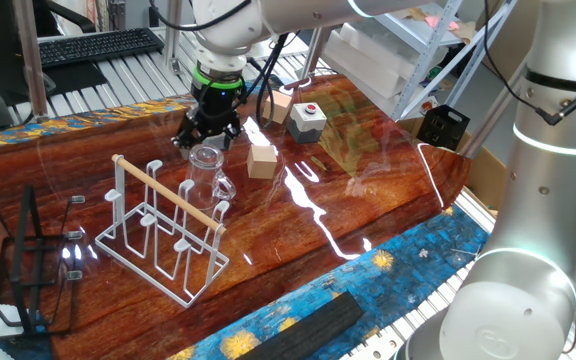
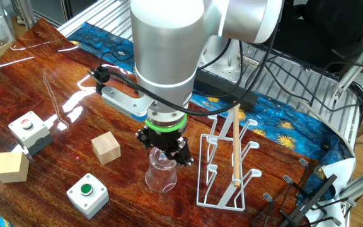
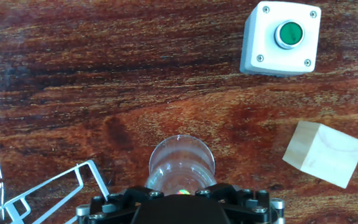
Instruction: Take the cup off the cup rack
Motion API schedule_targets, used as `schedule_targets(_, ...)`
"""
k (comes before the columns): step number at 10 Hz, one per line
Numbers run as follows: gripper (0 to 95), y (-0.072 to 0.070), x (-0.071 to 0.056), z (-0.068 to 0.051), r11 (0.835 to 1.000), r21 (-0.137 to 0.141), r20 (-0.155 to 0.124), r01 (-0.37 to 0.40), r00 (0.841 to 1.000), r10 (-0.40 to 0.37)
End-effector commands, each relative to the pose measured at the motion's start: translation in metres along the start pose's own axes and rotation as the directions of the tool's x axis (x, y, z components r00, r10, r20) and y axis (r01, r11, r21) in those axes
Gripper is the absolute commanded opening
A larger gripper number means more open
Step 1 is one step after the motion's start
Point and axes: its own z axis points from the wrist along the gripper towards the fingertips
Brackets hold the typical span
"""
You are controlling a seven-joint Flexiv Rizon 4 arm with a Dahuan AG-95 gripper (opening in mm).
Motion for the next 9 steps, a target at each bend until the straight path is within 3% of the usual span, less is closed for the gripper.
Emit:
schedule_targets(1,95.0,0.000,0.001,-0.002,1.000,-0.002,-0.004,0.003,1.000,-0.003)
schedule_targets(3,95.0,-0.001,0.002,-0.018,1.000,-0.006,-0.004,0.015,1.000,-0.015)
schedule_targets(4,76.0,-0.003,0.004,-0.025,1.000,-0.006,-0.004,0.024,1.000,-0.024)
schedule_targets(9,76.0,-0.015,0.015,-0.062,0.997,-0.007,-0.006,0.081,0.997,-0.081)
